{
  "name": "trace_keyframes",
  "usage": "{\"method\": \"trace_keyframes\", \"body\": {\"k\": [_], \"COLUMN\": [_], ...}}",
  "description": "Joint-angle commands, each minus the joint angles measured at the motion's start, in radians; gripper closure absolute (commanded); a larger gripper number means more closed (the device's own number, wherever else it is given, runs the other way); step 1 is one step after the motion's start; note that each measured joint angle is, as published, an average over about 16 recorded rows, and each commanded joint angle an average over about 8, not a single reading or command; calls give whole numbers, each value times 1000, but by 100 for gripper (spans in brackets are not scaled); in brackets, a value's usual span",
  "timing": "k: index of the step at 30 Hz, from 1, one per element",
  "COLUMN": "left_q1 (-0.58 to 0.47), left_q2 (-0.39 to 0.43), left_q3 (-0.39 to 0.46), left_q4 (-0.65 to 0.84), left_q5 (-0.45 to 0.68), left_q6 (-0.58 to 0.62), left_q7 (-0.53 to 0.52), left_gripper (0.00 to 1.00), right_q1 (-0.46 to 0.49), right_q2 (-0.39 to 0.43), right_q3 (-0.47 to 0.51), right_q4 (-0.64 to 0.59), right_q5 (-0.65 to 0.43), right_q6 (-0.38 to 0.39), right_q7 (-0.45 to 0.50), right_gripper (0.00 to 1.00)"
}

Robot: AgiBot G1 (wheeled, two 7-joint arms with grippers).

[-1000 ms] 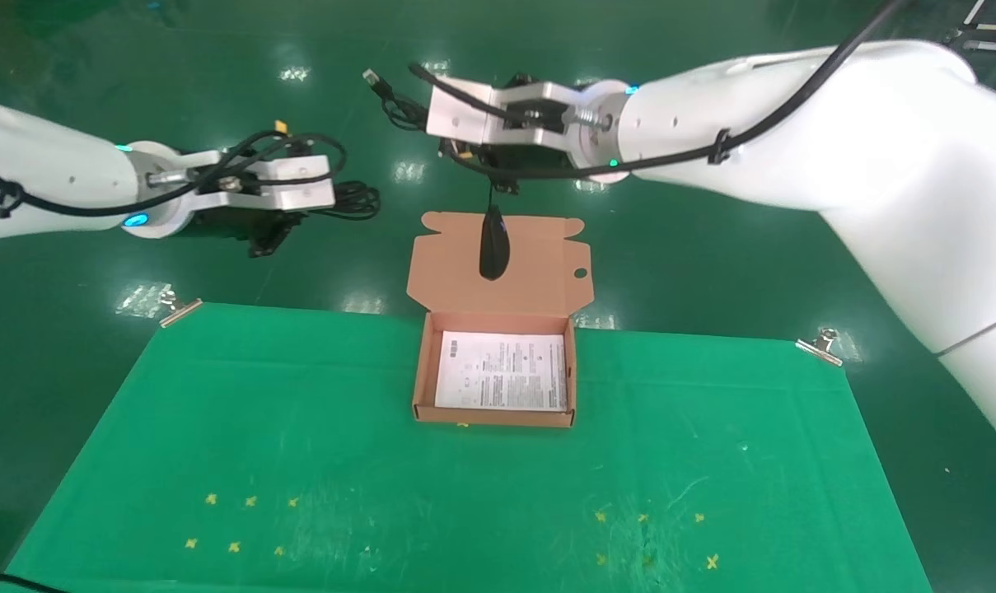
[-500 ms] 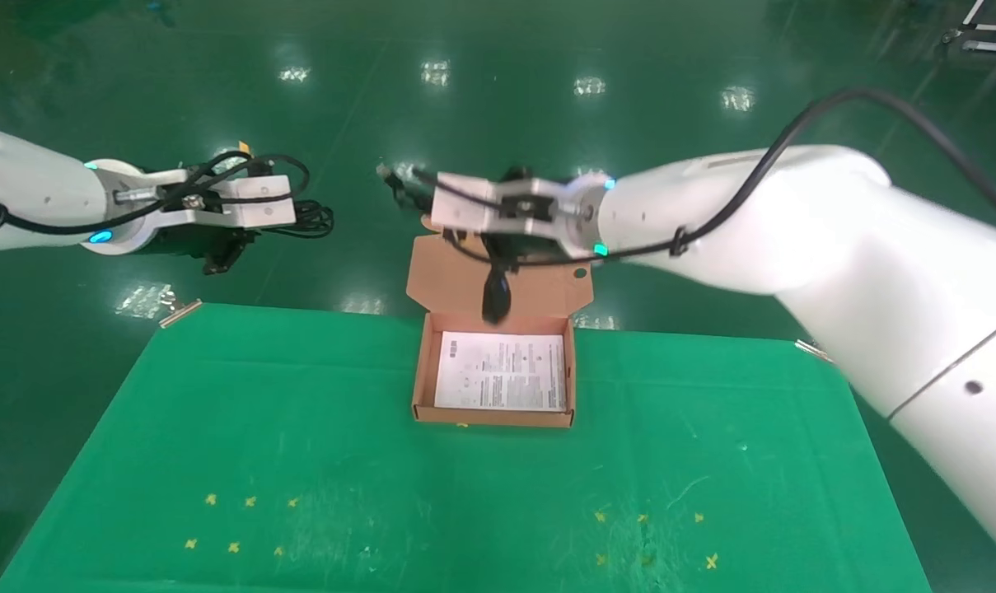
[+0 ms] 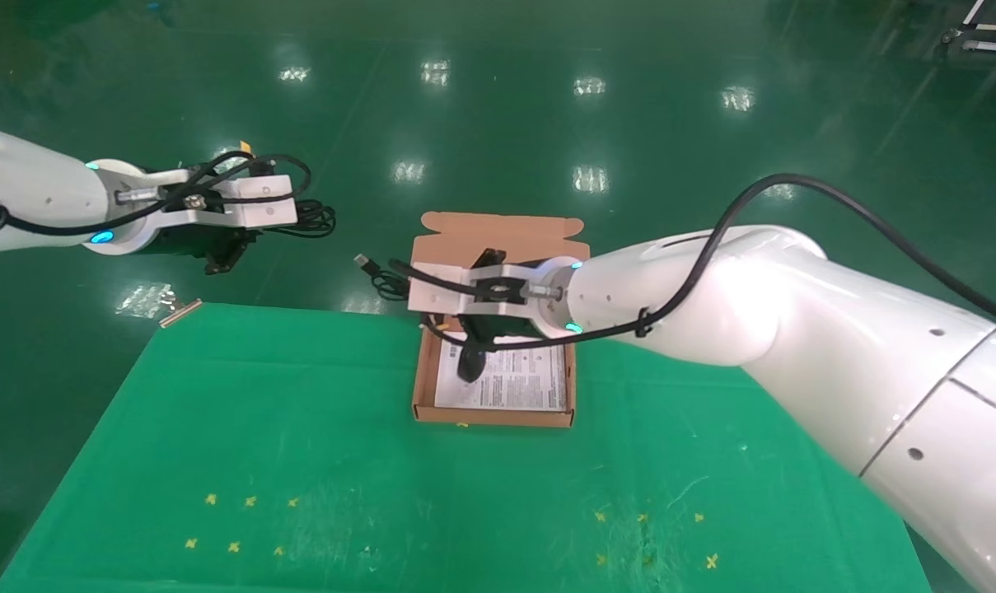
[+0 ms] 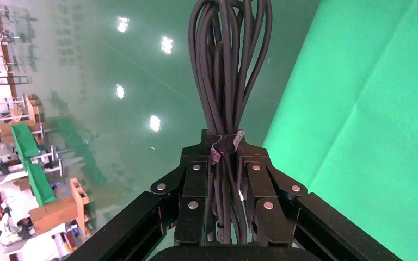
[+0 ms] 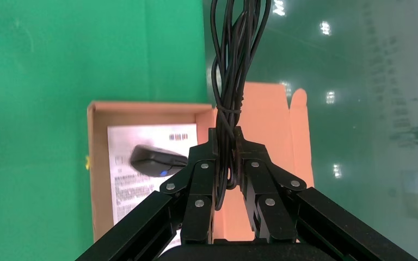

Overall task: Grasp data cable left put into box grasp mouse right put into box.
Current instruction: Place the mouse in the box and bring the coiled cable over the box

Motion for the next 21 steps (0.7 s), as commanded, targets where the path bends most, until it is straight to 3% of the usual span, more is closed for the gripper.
{"method": "trace_keyframes", "body": {"k": [1,9,21], "left_q1": [0,0,0], "left_q2": [0,0,0], "left_q3": [0,0,0], "left_q4": [0,-1,-1], "left_q5": [0,0,0], "left_q6": [0,0,0], "left_q7": [0,-1,-1], "left_gripper": [100,100,100], "right_q1": [-2,-15,-41], "right_q2": [-1,-2,1], "right_q3": [-18,-81,-151], "right_q4": [6,-19,-118], "right_q5": [17,67,77], "right_q6": [14,67,63], "right_q7": [7,46,100], "right_gripper": [100,100,100]}}
